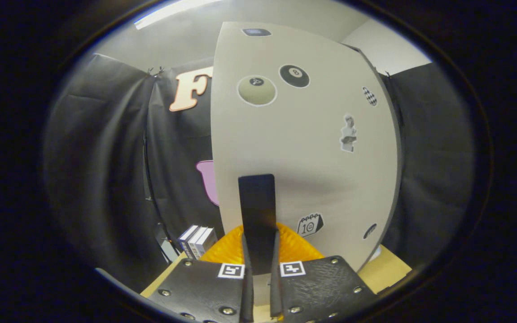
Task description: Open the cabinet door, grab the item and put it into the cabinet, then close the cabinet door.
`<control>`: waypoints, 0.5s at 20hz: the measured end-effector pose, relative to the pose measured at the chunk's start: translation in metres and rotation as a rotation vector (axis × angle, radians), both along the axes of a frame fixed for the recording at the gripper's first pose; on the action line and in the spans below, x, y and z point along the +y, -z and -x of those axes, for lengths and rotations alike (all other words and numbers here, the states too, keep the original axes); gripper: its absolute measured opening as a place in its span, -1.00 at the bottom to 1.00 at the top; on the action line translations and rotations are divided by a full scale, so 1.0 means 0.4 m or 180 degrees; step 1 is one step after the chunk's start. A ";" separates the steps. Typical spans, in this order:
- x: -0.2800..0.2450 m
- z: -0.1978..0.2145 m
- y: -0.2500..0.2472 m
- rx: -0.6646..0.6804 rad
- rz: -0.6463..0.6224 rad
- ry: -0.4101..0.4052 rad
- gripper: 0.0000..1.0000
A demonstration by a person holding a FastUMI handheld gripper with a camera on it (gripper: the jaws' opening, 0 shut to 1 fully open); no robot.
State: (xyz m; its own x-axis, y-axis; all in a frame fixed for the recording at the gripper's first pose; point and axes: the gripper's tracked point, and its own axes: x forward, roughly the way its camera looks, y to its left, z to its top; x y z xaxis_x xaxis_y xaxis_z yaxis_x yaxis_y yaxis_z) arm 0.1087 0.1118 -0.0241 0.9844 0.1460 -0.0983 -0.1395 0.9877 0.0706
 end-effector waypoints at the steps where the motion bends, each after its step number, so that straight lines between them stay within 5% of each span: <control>1: -0.018 0.024 -0.004 -0.0006 0.0008 0.0023 -0.71; 10: -0.208 0.222 -0.016 0.0003 -0.0024 0.0356 -0.72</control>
